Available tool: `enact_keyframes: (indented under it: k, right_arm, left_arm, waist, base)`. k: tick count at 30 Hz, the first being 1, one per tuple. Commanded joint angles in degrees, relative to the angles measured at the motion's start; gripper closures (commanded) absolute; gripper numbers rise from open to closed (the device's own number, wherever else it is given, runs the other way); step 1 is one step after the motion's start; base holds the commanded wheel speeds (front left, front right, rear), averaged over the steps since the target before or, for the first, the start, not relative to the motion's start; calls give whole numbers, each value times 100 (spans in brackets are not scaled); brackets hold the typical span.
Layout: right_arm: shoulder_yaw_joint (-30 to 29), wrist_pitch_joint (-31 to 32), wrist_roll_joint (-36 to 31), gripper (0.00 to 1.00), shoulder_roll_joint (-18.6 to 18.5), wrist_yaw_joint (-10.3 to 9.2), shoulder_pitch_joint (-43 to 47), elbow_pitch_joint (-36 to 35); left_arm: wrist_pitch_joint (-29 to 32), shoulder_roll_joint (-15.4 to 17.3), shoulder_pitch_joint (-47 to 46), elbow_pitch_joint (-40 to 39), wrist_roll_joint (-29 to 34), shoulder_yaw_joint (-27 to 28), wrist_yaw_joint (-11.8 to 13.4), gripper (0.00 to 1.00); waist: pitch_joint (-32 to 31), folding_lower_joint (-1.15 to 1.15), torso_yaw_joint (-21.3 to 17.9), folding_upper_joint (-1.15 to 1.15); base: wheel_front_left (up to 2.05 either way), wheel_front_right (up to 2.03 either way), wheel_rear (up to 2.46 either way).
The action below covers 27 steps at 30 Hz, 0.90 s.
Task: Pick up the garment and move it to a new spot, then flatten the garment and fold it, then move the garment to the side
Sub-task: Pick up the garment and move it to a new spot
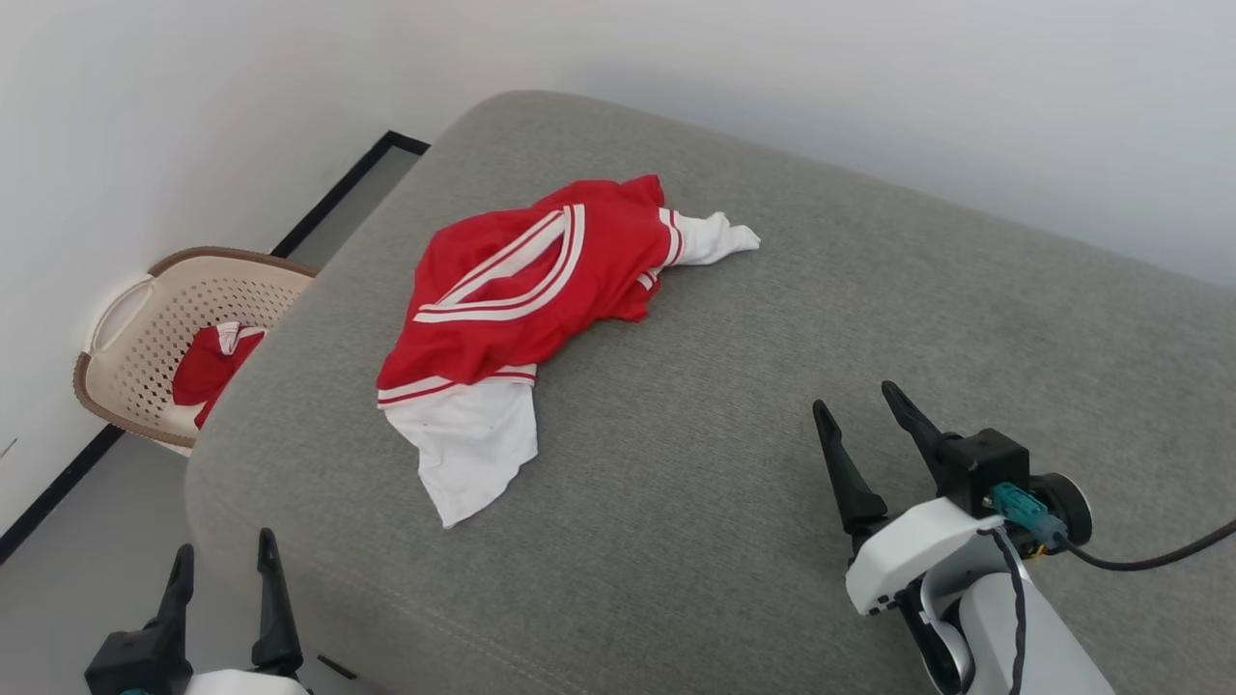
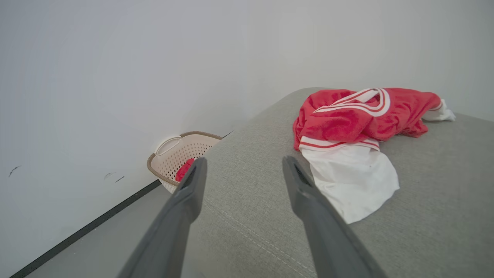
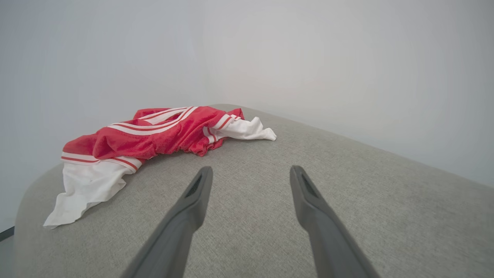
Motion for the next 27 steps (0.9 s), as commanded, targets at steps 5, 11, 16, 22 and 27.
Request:
enact_keyframes:
  k: [5,11,16,22,27]
  right_arm:
    - [73,-29,29,0,19,0,-180,17]
    - [-14,-29,-67,0,33,0,-335,-86]
    - [-16,-29,-2,0,36,0,-516,-272]
    - [23,-29,290,0,38,0,-553,-548]
    - [-57,-29,566,0,50,0,-440,-739]
  left_arm:
    - [-32,-14,-371,12,-52,-62,-163,0]
    - [-32,515,-1363,312,-101,-289,-372,0]
    - [-28,1646,-2215,1069,-1155,-1125,-381,0]
    - [444,3126,-2862,1821,-2241,-2284,-386,0]
    - [1593,4363,-3142,2108,-3469,-3332,-382,0]
  waist:
    - [295,0,-435,0]
    - [735,0,-1199,0]
    - [1194,0,-2015,0]
    - [1566,0,-2823,0]
    - [1791,0,-3465,0]
  base:
    - [0,0,0]
    - [0,0,0]
    - [0,0,0]
    - [0,0,0]
    - [0,0,0]
